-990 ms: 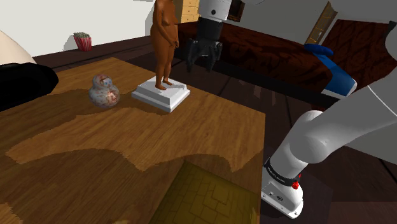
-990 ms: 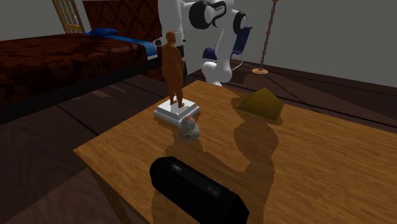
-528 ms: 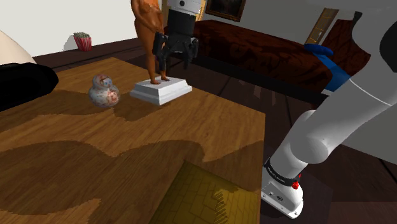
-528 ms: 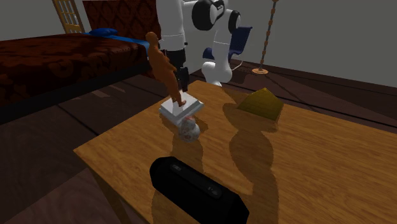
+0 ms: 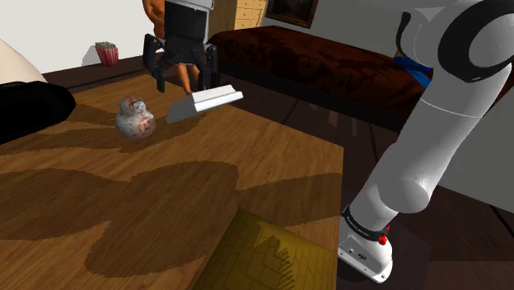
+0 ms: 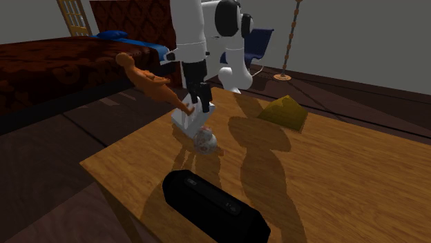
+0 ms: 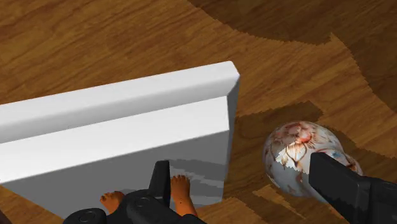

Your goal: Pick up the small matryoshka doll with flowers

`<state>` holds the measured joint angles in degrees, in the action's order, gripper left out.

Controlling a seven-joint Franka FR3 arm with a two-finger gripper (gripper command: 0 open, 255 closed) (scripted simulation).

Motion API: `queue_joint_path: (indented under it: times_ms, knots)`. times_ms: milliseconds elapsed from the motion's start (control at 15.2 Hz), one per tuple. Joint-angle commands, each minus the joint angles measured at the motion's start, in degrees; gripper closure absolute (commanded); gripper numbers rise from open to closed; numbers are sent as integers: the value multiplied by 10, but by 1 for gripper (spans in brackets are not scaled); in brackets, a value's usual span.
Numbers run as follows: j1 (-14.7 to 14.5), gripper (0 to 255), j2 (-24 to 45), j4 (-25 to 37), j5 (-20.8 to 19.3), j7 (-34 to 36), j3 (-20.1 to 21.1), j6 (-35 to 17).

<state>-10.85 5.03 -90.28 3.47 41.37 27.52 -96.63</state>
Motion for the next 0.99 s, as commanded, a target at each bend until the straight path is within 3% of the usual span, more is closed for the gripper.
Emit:
queue_joint_path:
  times_ms: [0, 396, 924]
  knots:
    - [-20, 0, 59, 70, -28, 31, 11, 14]
    - [-105, 0, 215, 285, -102, 92, 16, 78]
    - [-86, 0, 192, 189, -91, 86, 16, 6]
